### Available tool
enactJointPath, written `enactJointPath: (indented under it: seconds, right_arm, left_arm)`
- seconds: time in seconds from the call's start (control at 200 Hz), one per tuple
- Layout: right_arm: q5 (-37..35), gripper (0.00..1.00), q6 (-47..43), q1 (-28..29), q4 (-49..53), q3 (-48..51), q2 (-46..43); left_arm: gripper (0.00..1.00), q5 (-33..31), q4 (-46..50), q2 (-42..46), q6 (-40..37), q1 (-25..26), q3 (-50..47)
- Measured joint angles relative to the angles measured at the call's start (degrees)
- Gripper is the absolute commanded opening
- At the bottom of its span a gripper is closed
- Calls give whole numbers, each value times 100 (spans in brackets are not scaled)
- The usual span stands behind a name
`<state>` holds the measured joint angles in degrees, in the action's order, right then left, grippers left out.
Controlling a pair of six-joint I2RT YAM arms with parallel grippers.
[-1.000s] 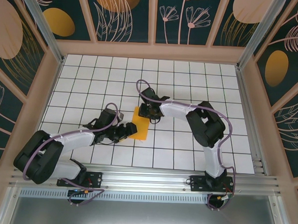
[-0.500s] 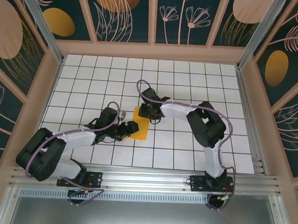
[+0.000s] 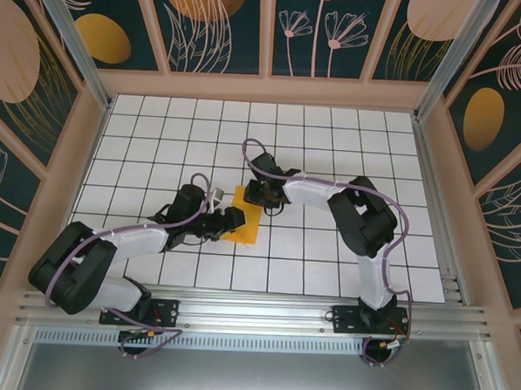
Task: Fold a paper plane with a square sheet of paper (pick it up from the middle)
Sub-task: Fold the triangle a second time at the center of the table.
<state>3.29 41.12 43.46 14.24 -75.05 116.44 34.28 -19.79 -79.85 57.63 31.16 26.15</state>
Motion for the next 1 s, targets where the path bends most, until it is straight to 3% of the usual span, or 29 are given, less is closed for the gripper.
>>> enactJointPath:
  seconds: [0.375,0.781,1.001]
  right_arm:
    - [326,38,39,-127,-317,238,-101]
    - [1307,34,-74,-498,-852,645,-258]
    - [1663,37,-330,-658,-846,855,-520]
  left_arm:
    - [69,37,-396,-505,55,-2,356]
    - [31,-319,-404,-955,-140,0,472]
    - [20,-378,-407,-1182,-186,0,518]
